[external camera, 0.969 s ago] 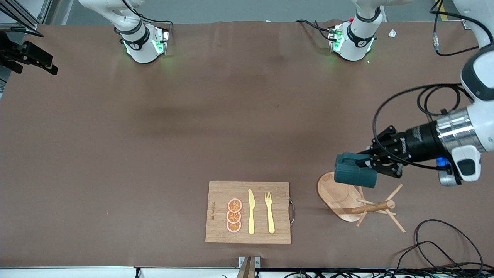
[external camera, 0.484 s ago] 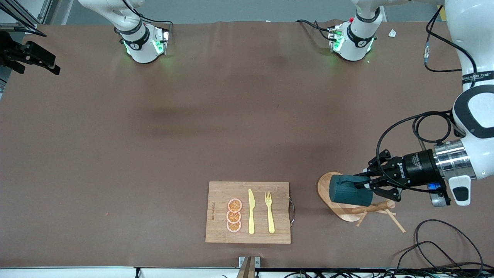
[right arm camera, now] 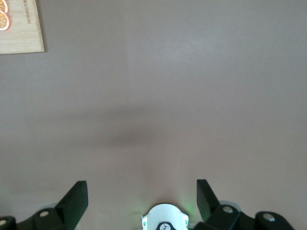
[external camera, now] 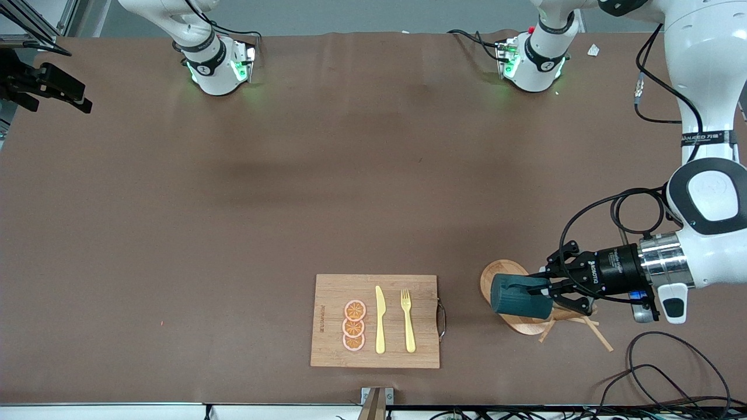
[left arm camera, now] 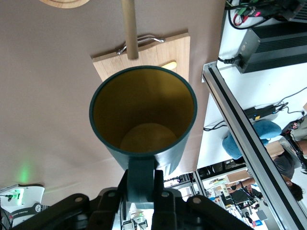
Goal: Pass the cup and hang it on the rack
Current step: 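Lower the mug onto a rack peg with the left gripper, then open the left gripper and release the mug on the rack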
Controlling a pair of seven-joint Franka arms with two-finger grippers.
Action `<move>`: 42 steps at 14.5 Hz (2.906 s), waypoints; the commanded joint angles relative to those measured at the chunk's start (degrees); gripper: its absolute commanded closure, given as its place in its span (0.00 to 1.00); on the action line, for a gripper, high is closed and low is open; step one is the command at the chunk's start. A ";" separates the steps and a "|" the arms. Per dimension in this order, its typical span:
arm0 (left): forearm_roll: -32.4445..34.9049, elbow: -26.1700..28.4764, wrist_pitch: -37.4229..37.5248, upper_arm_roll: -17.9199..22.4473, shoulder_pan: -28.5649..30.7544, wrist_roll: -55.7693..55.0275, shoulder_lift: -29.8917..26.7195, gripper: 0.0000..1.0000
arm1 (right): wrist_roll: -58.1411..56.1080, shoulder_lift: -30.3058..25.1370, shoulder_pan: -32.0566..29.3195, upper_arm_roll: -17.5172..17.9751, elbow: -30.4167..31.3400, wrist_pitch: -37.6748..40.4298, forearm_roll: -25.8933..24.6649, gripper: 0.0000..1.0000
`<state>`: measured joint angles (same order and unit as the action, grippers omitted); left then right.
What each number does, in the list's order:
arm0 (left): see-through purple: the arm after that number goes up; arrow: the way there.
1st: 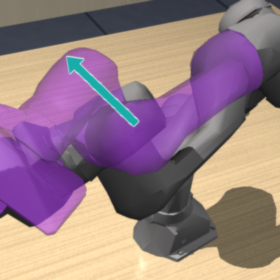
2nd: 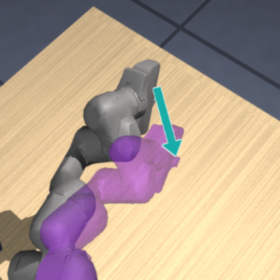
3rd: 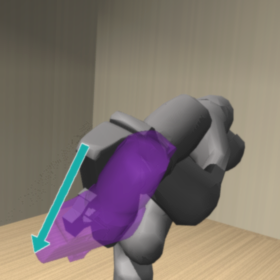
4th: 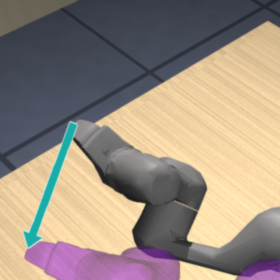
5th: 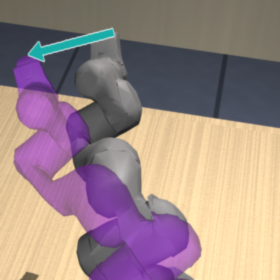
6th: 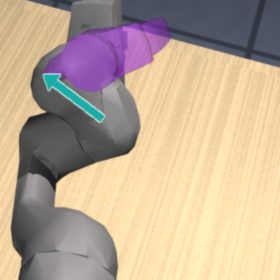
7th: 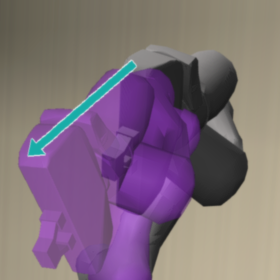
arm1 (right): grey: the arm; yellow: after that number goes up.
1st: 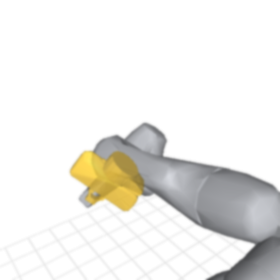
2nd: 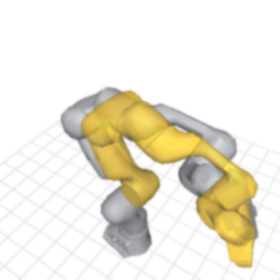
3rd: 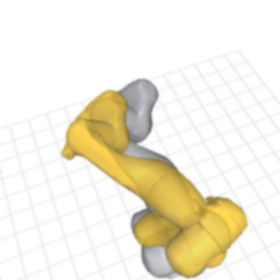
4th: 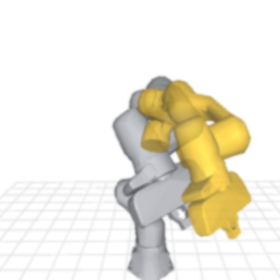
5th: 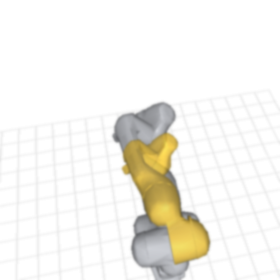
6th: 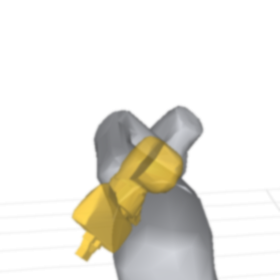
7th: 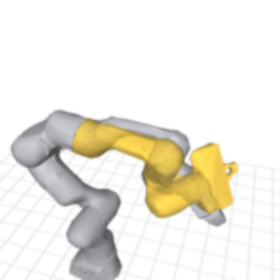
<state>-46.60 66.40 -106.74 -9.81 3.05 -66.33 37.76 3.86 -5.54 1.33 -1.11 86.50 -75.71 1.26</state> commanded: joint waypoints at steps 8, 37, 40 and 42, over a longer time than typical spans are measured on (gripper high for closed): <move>-1.65 -0.39 -0.49 -0.12 2.32 2.43 2.76 1.00 | -0.26 -1.14 -0.09 0.14 1.30 -0.05 0.41 0.00; -4.55 0.23 -0.40 -0.04 6.09 3.66 4.69 0.96 | -0.26 -1.14 -0.18 0.05 1.39 0.04 0.41 0.00; -4.55 0.23 -0.40 -0.04 6.09 3.66 4.78 0.93 | -0.26 -1.14 -0.18 0.05 1.39 0.04 0.41 0.00; -4.55 0.23 -0.40 -0.04 6.09 3.57 4.87 0.84 | -0.26 -1.14 -0.18 0.05 1.39 0.04 0.41 0.00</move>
<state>-49.69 66.51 -106.88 -9.60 8.82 -63.92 42.46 3.86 -5.54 1.32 -1.13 86.64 -75.60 1.26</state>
